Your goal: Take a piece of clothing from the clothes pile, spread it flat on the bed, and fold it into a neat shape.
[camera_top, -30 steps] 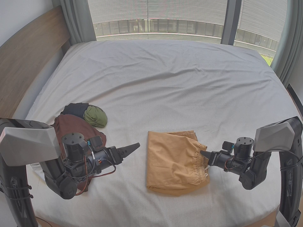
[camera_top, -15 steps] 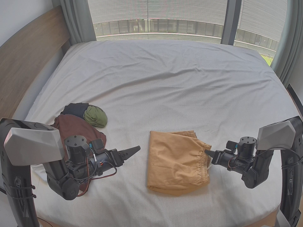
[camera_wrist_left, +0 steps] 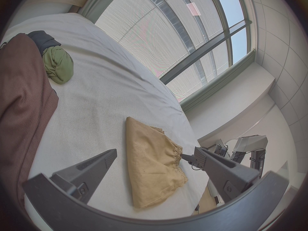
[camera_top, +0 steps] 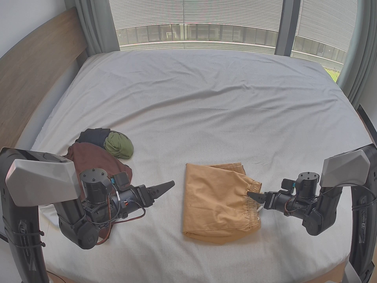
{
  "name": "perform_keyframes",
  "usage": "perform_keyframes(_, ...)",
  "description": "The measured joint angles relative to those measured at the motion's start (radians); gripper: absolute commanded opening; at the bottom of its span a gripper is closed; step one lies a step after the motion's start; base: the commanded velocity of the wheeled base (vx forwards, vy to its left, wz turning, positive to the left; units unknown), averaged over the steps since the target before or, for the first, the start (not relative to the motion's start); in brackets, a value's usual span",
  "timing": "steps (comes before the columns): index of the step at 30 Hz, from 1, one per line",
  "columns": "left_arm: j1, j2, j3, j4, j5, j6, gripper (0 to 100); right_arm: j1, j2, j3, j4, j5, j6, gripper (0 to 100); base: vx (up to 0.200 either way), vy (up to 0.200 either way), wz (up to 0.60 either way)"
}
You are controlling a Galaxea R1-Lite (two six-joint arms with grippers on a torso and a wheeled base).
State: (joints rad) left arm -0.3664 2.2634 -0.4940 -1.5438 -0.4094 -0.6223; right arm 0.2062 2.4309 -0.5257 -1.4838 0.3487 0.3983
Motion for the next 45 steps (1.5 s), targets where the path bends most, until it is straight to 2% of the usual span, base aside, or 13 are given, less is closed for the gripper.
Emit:
perform_keyframes(6,0.001,0.002,0.0,0.006,0.0,-0.014,100,-0.02,-0.039,0.019,0.136,0.0,-0.053,100,0.0,0.0,0.0)
perform_keyframes(10,-0.002,0.0,-0.004,0.012,0.003,-0.075,100,-0.03,-0.05,0.038,0.153,0.001,-0.069,100,0.0,0.0,0.0)
perform_keyframes(20,-0.005,-0.004,-0.008,0.007,0.006,-0.083,100,0.018,-0.054,0.073,0.215,0.002,-0.064,100,0.0,0.0,0.0)
perform_keyframes(24,-0.004,-0.004,-0.011,0.005,0.005,-0.084,100,0.028,-0.054,0.074,0.227,0.004,-0.053,100,0.0,0.0,0.0)
perform_keyframes(36,0.001,-0.005,-0.023,0.002,0.007,-0.084,100,0.09,-0.041,0.057,0.252,0.007,0.05,100,0.0,0.0,0.0)
perform_keyframes(45,0.002,-0.003,-0.024,0.002,0.011,-0.08,100,0.116,-0.021,0.044,0.249,0.015,0.084,100,0.0,0.0,0.0)
